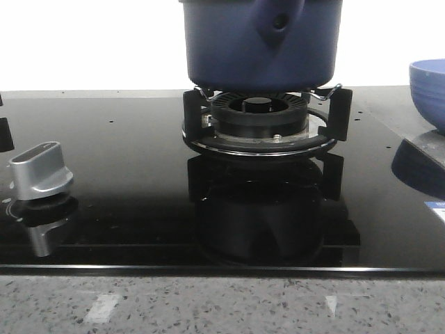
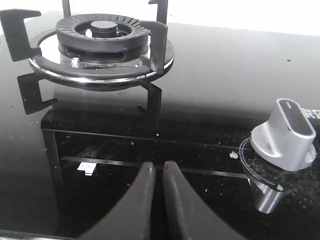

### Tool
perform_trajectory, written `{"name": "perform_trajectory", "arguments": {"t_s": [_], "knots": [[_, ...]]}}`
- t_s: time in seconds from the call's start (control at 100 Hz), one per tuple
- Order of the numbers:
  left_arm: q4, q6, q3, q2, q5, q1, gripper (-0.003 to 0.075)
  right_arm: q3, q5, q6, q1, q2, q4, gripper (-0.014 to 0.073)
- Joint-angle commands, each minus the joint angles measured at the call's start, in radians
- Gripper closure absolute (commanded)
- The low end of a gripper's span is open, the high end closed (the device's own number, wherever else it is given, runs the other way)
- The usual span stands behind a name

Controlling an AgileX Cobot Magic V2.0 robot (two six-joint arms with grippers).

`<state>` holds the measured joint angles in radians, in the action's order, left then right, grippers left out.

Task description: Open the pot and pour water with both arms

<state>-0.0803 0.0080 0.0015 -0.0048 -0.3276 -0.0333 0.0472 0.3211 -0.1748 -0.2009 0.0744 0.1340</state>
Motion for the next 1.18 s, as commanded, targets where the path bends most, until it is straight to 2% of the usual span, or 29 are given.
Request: {"name": "perform_trajectory", "arguments": {"t_s": [0.0,0.12,0.29,1.17], "knots": [[-0.015,-0.008,0.031,-0.020,0.044,-0.002,0.0740,-0.024,-0.105,0.008,-0.005,-0.015,0.018,0.0668],[-0.015,-0.008,0.031,-0.020,0.044,-0.002,0.0740,-0.086,-0.105,0.008,-0.005,-0.089,0.018,0.0668],[-0.015,-0.008,0.031,-0.020,0.046,-0.002,0.0740,-0.084,-0.002,0.008,-0.005,-0.103,0.007,0.0668],[-0.015,-0.008,0.031,-0.020,0.046,-0.002,0.0740,-0.084,-0.006,0.008,-0.005,-0.103,0.001,0.0668]]}}
